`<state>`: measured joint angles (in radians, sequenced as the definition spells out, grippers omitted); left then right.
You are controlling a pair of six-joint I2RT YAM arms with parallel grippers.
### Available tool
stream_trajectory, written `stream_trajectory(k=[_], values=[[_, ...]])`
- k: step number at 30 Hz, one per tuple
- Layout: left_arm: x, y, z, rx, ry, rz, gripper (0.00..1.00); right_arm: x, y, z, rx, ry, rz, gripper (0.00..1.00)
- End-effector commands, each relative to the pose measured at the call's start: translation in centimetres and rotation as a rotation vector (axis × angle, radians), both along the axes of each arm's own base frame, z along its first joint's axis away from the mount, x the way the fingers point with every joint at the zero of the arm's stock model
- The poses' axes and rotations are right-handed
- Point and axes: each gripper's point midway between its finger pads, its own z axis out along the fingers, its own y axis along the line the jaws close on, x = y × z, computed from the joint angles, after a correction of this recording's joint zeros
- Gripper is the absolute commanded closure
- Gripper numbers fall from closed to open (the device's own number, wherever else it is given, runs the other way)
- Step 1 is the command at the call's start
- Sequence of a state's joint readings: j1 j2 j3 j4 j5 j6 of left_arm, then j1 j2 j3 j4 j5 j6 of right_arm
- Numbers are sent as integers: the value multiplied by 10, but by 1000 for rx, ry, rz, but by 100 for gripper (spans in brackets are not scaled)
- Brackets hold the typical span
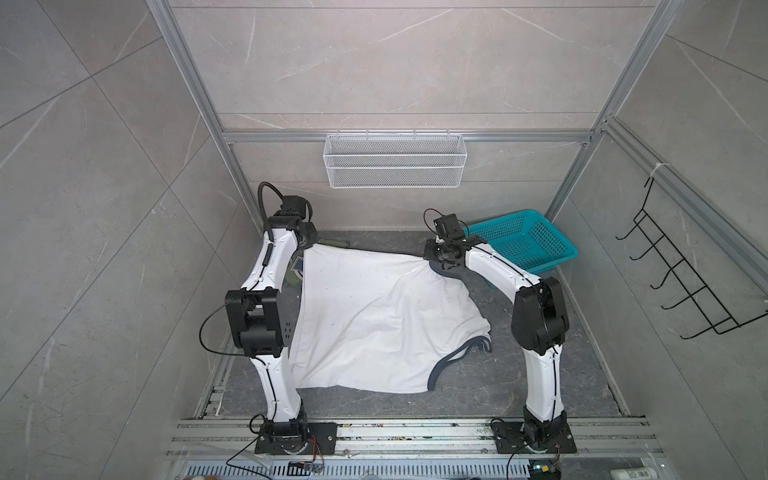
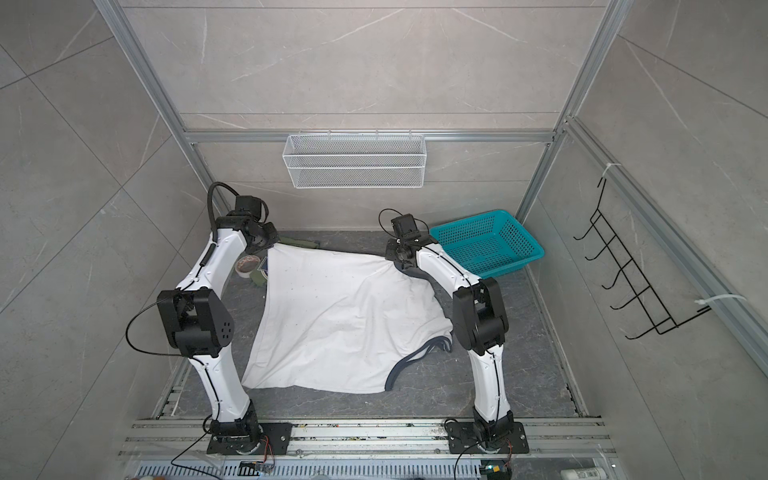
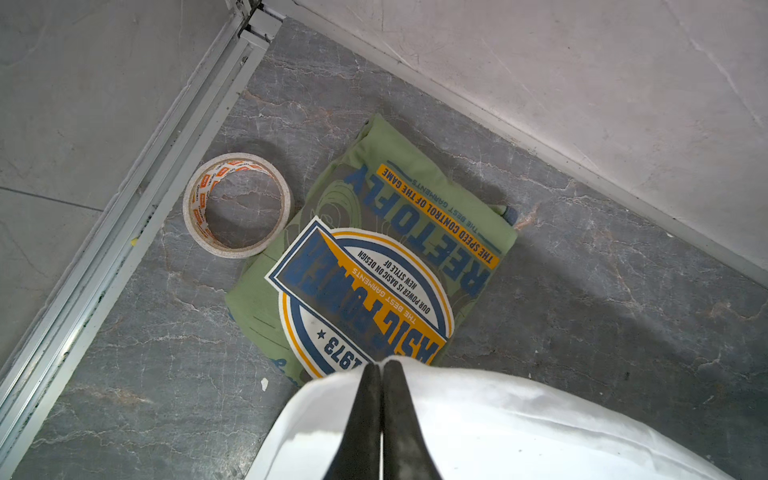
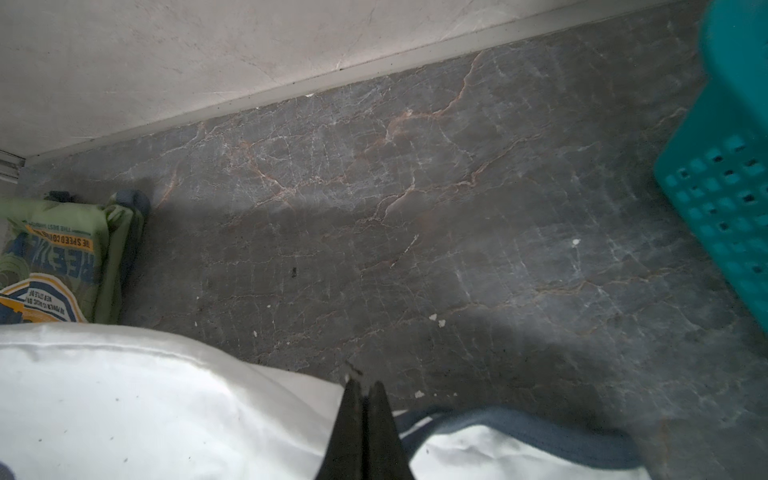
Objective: Fold and stack the tank tops
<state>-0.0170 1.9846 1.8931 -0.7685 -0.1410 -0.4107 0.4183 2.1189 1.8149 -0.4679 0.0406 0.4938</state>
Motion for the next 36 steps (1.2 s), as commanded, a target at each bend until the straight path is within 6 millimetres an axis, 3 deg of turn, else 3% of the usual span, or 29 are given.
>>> stream_trajectory(k=[1, 9, 12, 17, 21, 26, 29, 33, 36], values=[[-21, -4, -7, -32, 43, -14, 100, -14, -3, -9, 12, 37, 8, 100], [-48, -4, 15, -112, -39, 7, 100, -50, 7, -13, 107, 69, 60, 100], [-62, 7, 25, -125, -75, 59, 100, -66, 6, -14, 124, 70, 69, 100], [-94, 24, 23, -138, -116, 140, 100, -95, 10, -17, 134, 78, 94, 100], [-122, 27, 3, -158, -109, 196, 100, -122, 10, -27, 137, 95, 96, 100], [-157, 33, -36, -157, -75, 270, 100, -158, 11, -54, 120, 139, 99, 100], [-169, 32, -65, -164, -19, 278, 100, -169, 9, -67, 95, 176, 103, 84], [-173, 31, -93, -180, 57, 274, 100, -165, -7, -51, 12, 138, 71, 76], [-171, 29, -93, -198, 53, 269, 100, -158, -17, -33, -12, 105, 59, 75]])
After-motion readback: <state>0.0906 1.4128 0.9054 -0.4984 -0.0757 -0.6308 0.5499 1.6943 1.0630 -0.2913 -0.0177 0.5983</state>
